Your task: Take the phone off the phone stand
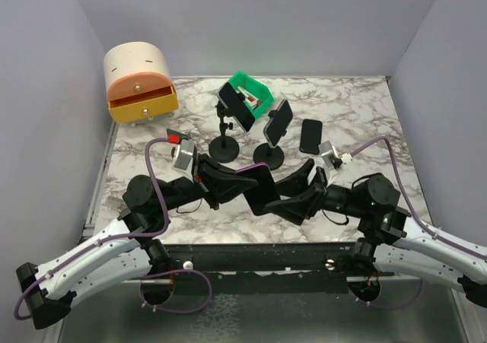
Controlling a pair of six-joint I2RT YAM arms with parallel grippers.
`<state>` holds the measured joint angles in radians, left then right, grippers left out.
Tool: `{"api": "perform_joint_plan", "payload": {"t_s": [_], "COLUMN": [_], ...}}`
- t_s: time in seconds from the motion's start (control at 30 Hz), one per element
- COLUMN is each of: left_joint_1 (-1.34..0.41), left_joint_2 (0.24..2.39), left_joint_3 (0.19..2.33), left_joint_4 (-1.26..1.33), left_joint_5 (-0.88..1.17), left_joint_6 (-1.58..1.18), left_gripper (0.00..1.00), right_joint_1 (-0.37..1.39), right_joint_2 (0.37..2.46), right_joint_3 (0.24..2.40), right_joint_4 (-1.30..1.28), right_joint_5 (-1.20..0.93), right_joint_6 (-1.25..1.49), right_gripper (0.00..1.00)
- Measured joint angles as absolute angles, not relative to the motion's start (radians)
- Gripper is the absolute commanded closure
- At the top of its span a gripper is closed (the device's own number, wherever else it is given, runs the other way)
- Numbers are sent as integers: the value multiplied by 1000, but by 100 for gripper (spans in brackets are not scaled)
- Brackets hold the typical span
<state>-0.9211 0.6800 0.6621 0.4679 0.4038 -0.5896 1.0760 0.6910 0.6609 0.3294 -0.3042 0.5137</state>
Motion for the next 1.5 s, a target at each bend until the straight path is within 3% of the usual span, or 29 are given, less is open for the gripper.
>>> {"api": "perform_joint_plan", "payload": {"t_s": [0.17, 0.53, 0.57, 0.67, 0.83, 0.87, 1.1, 1.5], "left_joint_1": [-921, -920, -919, -919, -919, -919, -919, -919], "left_joint_2": [675, 675, 674, 667, 607, 589, 418, 302], "left_joint_3": [662, 662, 662, 662, 643, 633, 577, 518], "left_joint_4": [467, 467, 467, 469, 486, 486, 397, 146], "left_joint_5": [405, 452, 456, 456, 426, 413, 231, -171], "left_joint_6": [-587, -611, -623, -627, -602, -596, -509, -247], "left_gripper": [100, 100, 93, 41, 4, 1, 1, 1], "right_joint_1": [1076, 1076, 1079, 1079, 1078, 1078, 1078, 1076], "right_joint_2": [685, 686, 686, 686, 689, 691, 725, 991], "right_joint_3": [703, 728, 729, 730, 743, 754, 932, 1216], "right_joint_4": [198, 71, 73, 79, 35, 13, -127, -264], "right_joint_5": [-312, -335, -342, -356, -336, -325, -154, 371], "right_joint_6": [489, 444, 439, 431, 416, 410, 332, 173], "right_gripper": [44, 100, 100, 100, 100, 100, 100, 100]}}
